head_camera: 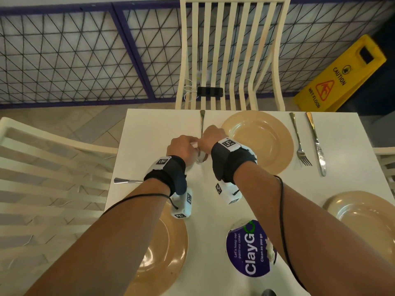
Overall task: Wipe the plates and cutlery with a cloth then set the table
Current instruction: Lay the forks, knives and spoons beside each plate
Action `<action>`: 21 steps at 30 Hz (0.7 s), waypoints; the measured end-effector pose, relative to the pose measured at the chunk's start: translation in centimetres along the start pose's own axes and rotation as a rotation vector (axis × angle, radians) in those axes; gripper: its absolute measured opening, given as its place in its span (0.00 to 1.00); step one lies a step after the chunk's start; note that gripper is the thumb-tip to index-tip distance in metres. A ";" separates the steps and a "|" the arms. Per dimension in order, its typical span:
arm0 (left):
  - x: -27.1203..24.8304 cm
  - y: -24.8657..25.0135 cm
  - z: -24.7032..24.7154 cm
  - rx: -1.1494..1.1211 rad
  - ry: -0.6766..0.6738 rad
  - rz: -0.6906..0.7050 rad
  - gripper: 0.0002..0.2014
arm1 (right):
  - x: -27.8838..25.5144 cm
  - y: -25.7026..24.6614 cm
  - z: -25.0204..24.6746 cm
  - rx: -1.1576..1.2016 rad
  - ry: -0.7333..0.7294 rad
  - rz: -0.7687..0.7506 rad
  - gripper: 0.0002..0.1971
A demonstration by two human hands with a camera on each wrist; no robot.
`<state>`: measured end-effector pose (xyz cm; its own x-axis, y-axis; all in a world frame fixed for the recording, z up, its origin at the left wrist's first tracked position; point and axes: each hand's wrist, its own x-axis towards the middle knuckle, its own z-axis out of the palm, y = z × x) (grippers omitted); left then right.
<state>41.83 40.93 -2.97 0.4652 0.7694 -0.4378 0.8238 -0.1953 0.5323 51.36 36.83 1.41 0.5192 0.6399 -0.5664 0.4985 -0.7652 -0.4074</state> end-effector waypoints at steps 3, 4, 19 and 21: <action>-1.5 0.1 -1.2 0.013 0.035 0.054 0.19 | -1.5 0.8 -1.2 -0.004 0.014 -0.054 0.18; -2.3 0.2 -1.5 0.001 0.056 0.074 0.19 | -2.4 1.2 -1.7 -0.006 0.022 -0.080 0.19; -26.8 -1.0 6.9 -0.150 -0.057 0.303 0.11 | -26.8 20.7 4.1 0.294 0.144 -0.081 0.09; -30.3 -2.3 9.9 -0.070 -0.134 0.271 0.10 | -29.8 24.2 7.0 0.267 0.104 0.003 0.07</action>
<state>29.04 12.05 1.95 0.7075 0.6068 -0.3623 0.6416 -0.3366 0.6892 43.13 -1.31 3.45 0.5957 0.6309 -0.4970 0.3038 -0.7499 -0.5877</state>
